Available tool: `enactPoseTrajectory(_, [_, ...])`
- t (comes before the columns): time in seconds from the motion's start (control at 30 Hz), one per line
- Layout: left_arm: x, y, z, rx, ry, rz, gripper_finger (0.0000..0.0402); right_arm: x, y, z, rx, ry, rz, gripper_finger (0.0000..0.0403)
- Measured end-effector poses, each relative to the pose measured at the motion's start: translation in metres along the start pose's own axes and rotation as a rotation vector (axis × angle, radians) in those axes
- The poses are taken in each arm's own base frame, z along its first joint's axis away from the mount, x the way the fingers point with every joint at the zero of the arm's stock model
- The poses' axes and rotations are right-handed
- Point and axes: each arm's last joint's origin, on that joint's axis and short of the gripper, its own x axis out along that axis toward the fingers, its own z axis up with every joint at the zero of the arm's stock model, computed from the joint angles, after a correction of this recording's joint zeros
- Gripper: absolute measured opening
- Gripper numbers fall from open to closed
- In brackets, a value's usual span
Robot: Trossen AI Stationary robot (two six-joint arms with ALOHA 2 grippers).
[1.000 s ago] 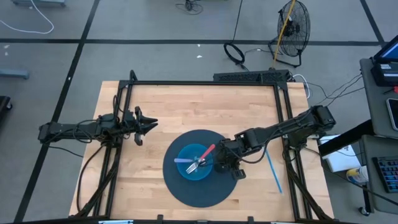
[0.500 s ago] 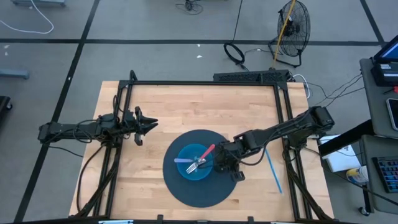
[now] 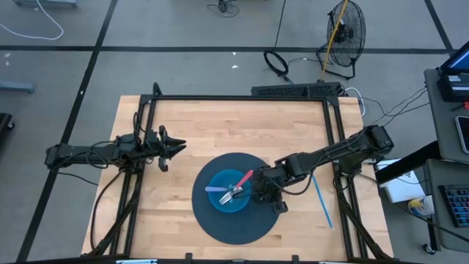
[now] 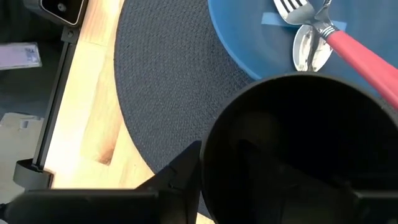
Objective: Pick & Place Utensil
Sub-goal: Put the black cup to the right of the blue bowl on the blue mat, then put the blue straw into the black cup on the blue mat
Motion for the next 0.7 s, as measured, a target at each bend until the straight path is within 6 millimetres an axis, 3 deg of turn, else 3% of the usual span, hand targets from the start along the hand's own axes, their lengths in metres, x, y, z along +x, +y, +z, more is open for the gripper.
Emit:
enactPoseTrajectory(0.3, [0.0, 0.0, 0.0, 0.0, 0.0, 0.0, 0.0093, -0.001, 0.0, 0.0, 0.0, -0.002, 0.003, 0.0102])
enactPoseTrajectory(0.7, [0.0, 0.0, 0.0, 0.001, -0.001, -0.003, 0.0093, -0.034, 0.016, -0.002, -0.028, -0.094, 0.04, 0.0102])
